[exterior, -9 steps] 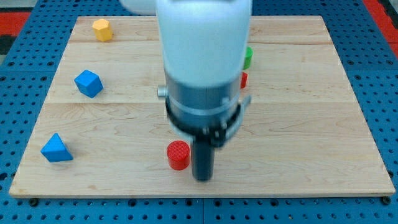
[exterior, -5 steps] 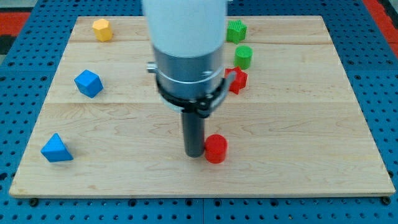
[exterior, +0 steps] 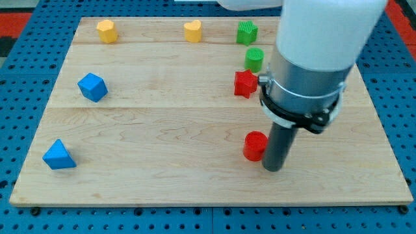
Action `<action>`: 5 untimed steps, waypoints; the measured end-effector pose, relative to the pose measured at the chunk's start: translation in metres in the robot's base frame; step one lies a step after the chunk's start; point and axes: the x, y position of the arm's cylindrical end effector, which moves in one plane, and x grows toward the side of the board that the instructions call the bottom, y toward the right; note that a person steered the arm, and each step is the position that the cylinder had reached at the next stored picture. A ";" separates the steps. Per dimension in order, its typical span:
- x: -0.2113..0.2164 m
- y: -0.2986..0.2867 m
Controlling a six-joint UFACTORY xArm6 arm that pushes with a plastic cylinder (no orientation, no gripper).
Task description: Place red circle to the bottom right of red star
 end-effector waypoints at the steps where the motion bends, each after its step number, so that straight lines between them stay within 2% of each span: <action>1: -0.029 -0.006; 2: -0.050 -0.006; 4: -0.009 -0.016; 5: -0.035 -0.020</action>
